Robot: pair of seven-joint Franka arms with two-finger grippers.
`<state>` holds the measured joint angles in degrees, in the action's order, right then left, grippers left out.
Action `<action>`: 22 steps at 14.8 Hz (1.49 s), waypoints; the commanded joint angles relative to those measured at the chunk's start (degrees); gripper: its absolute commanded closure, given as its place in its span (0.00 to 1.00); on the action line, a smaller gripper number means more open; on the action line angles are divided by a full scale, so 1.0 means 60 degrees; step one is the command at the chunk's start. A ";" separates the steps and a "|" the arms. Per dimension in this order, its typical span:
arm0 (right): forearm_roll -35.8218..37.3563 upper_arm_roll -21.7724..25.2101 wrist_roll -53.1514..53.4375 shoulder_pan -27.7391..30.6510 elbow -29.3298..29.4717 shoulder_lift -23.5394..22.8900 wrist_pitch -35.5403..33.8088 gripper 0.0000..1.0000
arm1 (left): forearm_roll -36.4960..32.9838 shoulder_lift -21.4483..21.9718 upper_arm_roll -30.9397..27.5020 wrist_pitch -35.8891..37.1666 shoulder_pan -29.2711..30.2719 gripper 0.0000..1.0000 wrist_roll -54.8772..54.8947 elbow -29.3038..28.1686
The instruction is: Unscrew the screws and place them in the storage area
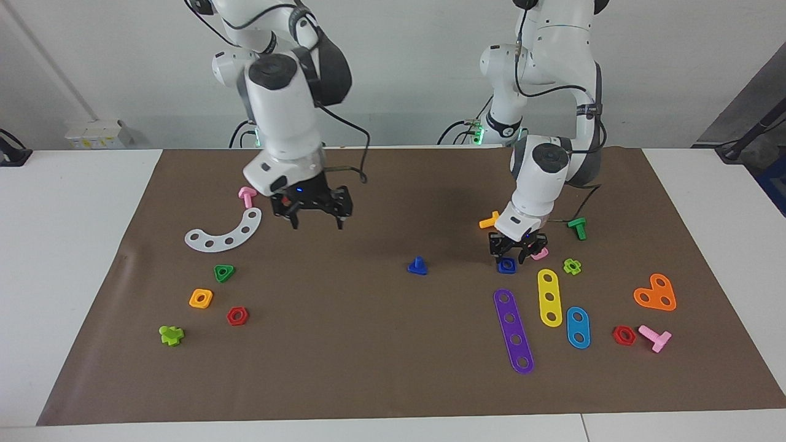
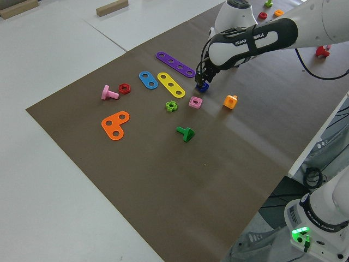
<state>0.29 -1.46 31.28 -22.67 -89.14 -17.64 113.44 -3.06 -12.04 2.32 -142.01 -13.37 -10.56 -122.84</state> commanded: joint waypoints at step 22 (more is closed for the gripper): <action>0.0962 0.0038 0.2550 -0.2287 0.0297 -0.2963 0.3198 0.57 | 0.0686 0.1729 -0.0930 0.8918 0.1744 0.00 0.3914 0.6133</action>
<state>4.84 -0.92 46.72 -36.65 -86.82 -35.49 131.83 -0.08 -0.18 -4.64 -91.51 -4.79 12.04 -88.94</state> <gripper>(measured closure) 0.520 0.000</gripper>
